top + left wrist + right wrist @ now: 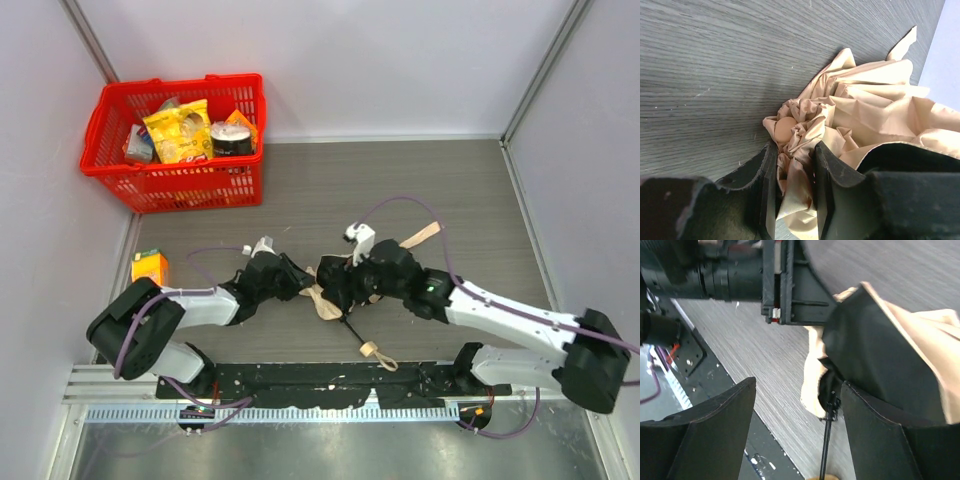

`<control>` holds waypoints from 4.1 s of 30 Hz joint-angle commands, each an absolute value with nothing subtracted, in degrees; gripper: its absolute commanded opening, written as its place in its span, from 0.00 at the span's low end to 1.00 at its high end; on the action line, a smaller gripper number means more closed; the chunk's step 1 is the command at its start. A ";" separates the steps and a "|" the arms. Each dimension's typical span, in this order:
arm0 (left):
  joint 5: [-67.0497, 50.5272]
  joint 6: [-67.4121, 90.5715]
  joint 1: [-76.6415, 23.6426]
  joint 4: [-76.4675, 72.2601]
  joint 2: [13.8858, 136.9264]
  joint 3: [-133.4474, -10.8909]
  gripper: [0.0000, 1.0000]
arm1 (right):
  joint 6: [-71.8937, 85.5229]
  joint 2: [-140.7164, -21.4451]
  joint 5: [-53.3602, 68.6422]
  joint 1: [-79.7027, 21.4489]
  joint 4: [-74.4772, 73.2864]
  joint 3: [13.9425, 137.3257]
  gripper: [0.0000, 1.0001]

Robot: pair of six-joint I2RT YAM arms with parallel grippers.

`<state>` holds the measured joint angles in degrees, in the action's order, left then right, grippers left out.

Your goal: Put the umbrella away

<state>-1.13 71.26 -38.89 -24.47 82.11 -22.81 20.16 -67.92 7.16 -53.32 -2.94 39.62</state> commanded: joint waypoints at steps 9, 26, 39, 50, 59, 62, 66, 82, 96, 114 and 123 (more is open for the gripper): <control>4.83 68.03 -40.25 -19.43 79.02 -22.76 0.00 | 29.71 -62.48 1.38 -44.28 -23.12 49.83 0.59; 7.21 69.26 -41.04 -13.54 75.06 -23.20 0.00 | 16.53 -83.38 -8.09 -56.16 -33.56 79.09 0.73; 8.96 69.08 -42.01 -11.60 72.25 -23.38 0.00 | 12.57 -91.49 19.42 -49.39 -37.09 81.29 0.56; 9.84 68.99 -42.45 -11.25 71.54 -23.03 0.00 | 9.24 -97.03 19.42 -49.74 -38.41 84.55 0.22; 11.16 71.28 -42.45 -13.27 71.45 -20.66 0.00 | -7.27 -77.63 8.63 -60.97 -37.45 67.36 0.01; 10.37 71.89 -42.45 -14.59 71.81 -20.04 0.00 | -10.72 -74.19 -4.34 -63.80 -36.48 62.41 0.01; 9.84 71.72 -42.45 -14.50 71.11 -19.78 0.00 | -19.84 -71.02 -23.85 -69.87 -29.03 52.84 0.08; 9.32 71.63 -42.45 -14.68 71.63 -20.48 0.00 | -3.98 -61.88 -13.29 -69.09 -32.52 57.99 0.74; 11.34 70.93 -42.45 -11.52 68.91 -20.48 0.00 | 28.66 -86.64 3.77 -56.69 -27.68 77.95 0.68; 10.99 70.93 -42.45 -11.87 70.14 -21.00 0.00 | 9.22 -87.61 1.52 -59.24 -50.17 63.99 0.18; 11.42 72.42 -42.54 -8.80 68.21 -21.27 0.00 | 13.19 -83.33 -2.30 -57.66 -49.22 64.07 0.49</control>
<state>8.21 73.30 -42.63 -11.97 69.63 -20.45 12.29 -89.21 -0.97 -58.15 -50.17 61.91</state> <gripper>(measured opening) 0.318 0.437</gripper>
